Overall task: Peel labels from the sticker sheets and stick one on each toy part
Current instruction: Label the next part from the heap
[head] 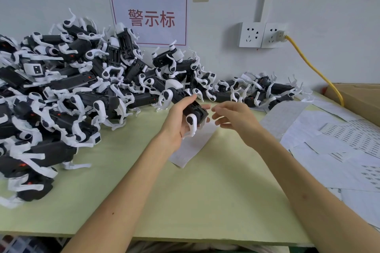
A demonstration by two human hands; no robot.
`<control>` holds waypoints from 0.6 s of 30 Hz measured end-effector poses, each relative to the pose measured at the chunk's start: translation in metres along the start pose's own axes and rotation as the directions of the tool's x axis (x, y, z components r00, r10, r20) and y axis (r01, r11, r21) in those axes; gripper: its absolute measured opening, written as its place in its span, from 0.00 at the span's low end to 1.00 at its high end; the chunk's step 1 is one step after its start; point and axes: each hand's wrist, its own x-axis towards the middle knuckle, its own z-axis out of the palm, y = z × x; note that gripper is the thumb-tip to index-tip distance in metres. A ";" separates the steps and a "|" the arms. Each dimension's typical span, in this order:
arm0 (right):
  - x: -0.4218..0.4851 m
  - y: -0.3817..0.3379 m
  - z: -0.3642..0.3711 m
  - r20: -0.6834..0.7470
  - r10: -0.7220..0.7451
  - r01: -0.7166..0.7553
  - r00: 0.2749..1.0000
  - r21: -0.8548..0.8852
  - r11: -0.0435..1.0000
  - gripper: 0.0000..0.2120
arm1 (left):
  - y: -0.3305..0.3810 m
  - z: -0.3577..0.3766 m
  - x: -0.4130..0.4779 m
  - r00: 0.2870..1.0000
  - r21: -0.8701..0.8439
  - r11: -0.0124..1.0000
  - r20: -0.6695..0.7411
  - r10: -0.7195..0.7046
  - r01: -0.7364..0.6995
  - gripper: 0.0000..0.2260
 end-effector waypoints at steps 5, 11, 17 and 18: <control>-0.001 0.000 -0.003 0.193 0.044 -0.094 0.980 0.261 0.961 0.11 | 0.001 0.003 -0.006 0.995 0.064 0.996 0.085 0.051 -0.057 0.17; 0.001 -0.001 -0.003 0.091 0.144 -0.168 0.985 0.395 0.903 0.04 | 0.003 0.010 -0.013 0.990 0.224 0.966 0.073 0.117 -0.130 0.21; 0.001 -0.002 0.001 -0.038 0.053 -0.044 0.998 0.215 0.976 0.04 | 0.000 0.016 -0.014 0.989 0.229 0.962 0.037 0.146 -0.151 0.22; 0.000 -0.004 0.004 -0.077 0.012 0.000 0.997 0.158 0.987 0.05 | -0.001 0.017 -0.013 0.988 0.206 0.966 0.032 0.153 -0.156 0.22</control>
